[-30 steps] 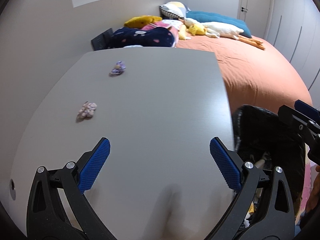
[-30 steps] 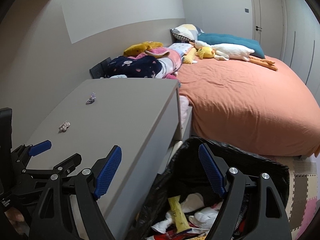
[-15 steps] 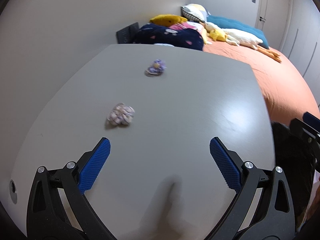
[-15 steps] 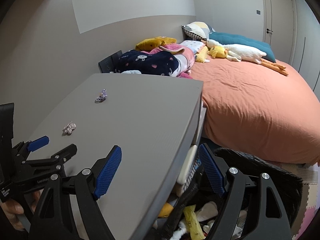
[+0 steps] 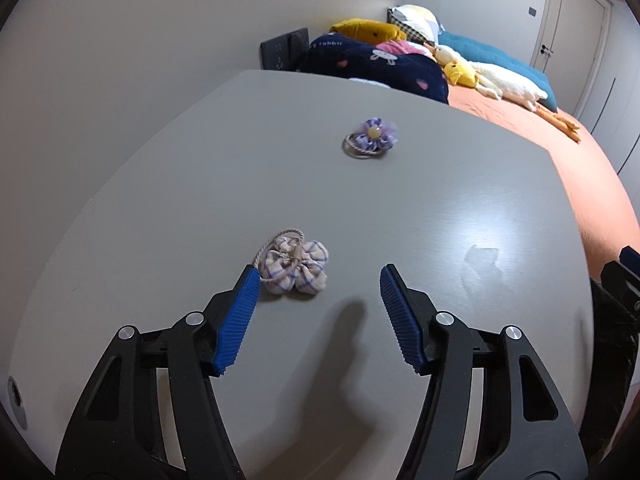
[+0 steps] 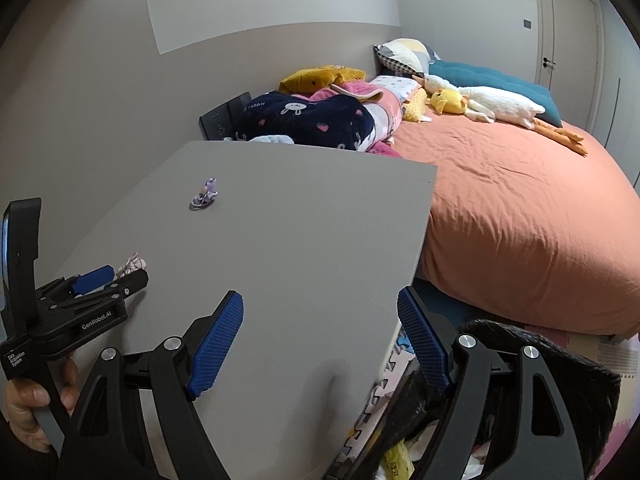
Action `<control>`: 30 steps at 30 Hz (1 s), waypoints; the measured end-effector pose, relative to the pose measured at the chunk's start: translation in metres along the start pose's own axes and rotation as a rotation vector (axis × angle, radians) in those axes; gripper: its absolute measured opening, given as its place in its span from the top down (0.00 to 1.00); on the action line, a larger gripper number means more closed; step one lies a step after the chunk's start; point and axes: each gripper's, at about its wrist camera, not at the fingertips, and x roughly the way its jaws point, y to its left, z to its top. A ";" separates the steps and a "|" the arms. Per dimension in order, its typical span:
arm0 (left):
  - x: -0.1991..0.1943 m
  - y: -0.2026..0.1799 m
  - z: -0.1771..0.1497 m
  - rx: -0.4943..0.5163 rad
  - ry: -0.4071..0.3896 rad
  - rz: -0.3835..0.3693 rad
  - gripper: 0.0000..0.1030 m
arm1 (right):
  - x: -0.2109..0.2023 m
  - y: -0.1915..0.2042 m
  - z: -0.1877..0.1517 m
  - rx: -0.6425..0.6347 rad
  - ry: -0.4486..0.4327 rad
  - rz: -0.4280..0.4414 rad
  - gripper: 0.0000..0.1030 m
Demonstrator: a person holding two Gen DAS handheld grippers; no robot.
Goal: Collect trash
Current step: 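Grasp the lilac checked pouch with the left gripper while the right gripper grasps the purple flower tie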
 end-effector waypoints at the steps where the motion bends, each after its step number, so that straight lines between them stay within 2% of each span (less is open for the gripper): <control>1: 0.001 0.001 0.000 0.004 0.001 0.004 0.43 | 0.003 0.002 0.002 -0.001 0.003 0.003 0.22; 5: 0.006 0.006 0.003 0.004 0.007 0.002 0.50 | 0.012 0.009 0.007 -0.008 0.008 0.012 0.22; 7: 0.009 0.008 0.003 0.007 0.016 0.004 0.58 | 0.017 0.014 0.010 -0.010 0.011 0.018 0.22; 16: 0.010 0.011 0.003 0.015 -0.002 0.015 0.74 | 0.033 0.037 0.025 -0.034 0.007 0.043 0.22; 20: 0.007 0.022 0.006 -0.032 -0.020 0.025 0.74 | 0.048 0.050 0.033 -0.052 0.020 0.052 0.22; 26: -0.003 0.047 0.011 -0.109 -0.075 0.099 0.74 | 0.071 0.070 0.045 -0.068 0.039 0.061 0.22; 30: -0.004 0.069 0.011 -0.185 -0.072 0.116 0.74 | 0.087 0.085 0.053 -0.089 0.052 0.059 0.22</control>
